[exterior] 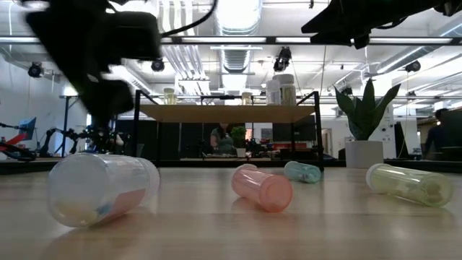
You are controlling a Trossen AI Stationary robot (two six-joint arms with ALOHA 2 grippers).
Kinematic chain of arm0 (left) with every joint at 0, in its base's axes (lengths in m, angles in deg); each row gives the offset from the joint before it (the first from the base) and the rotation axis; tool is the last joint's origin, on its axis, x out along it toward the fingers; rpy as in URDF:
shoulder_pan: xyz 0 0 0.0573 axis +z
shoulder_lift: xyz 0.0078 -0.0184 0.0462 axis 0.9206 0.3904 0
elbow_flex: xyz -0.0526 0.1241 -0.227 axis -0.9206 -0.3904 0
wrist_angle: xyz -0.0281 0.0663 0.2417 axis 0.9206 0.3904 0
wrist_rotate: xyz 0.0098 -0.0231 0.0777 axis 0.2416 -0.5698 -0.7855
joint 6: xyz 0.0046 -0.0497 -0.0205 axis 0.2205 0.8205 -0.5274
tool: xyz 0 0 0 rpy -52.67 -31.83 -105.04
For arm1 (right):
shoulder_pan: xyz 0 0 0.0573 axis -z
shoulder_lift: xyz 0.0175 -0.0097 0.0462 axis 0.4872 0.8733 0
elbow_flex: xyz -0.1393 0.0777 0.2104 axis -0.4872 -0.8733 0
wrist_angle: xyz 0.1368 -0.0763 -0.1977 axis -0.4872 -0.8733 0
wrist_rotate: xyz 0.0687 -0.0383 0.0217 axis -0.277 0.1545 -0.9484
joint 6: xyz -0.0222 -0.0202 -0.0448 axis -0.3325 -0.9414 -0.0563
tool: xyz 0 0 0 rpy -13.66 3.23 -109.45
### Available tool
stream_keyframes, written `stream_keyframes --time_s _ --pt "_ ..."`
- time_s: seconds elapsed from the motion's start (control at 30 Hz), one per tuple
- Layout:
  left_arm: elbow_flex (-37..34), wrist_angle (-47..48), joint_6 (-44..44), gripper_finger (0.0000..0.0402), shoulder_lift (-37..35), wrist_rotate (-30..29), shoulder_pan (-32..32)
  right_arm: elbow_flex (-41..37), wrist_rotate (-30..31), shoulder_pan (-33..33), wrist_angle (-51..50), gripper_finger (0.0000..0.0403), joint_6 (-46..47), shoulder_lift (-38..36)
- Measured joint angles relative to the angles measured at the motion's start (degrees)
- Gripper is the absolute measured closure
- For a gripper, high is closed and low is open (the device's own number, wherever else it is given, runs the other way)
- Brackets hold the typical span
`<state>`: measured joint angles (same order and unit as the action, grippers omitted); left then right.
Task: Pick and place medicine bottles onto shelf by color
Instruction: Put the pink pill bottle on the shelf
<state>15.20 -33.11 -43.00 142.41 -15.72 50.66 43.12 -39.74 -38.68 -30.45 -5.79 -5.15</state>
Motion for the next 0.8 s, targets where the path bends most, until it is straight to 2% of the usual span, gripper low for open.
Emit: stream_keyframes --time_s 0.17,0.3,0.43,0.6,0.8 --pt "-0.18 13.28 10.91 0.0152 -4.15 0.27 -4.29 0.00 0.00 0.00 -0.03 0.0127 -0.12 0.00" --pt "-0.43 18.23 26.08 0.0152 -7.07 0.43 -7.78 0.00 0.00 0.00 -0.09 0.0127 -0.26 0.00" --pt "-1.84 17.66 43.25 0.0152 -8.77 -0.41 -11.98 0.00 0.00 0.00 -0.30 0.0129 -0.34 0.00" --pt "-5.21 16.47 58.58 0.0153 -9.29 -1.47 -17.97 0.00 0.00 0.00 -1.33 0.0131 -0.48 0.00" --pt "-9.46 4.81 73.18 0.0153 -6.88 -4.50 -22.51 0.00 0.00 0.00 -1.60 0.0133 -0.49 0.00"
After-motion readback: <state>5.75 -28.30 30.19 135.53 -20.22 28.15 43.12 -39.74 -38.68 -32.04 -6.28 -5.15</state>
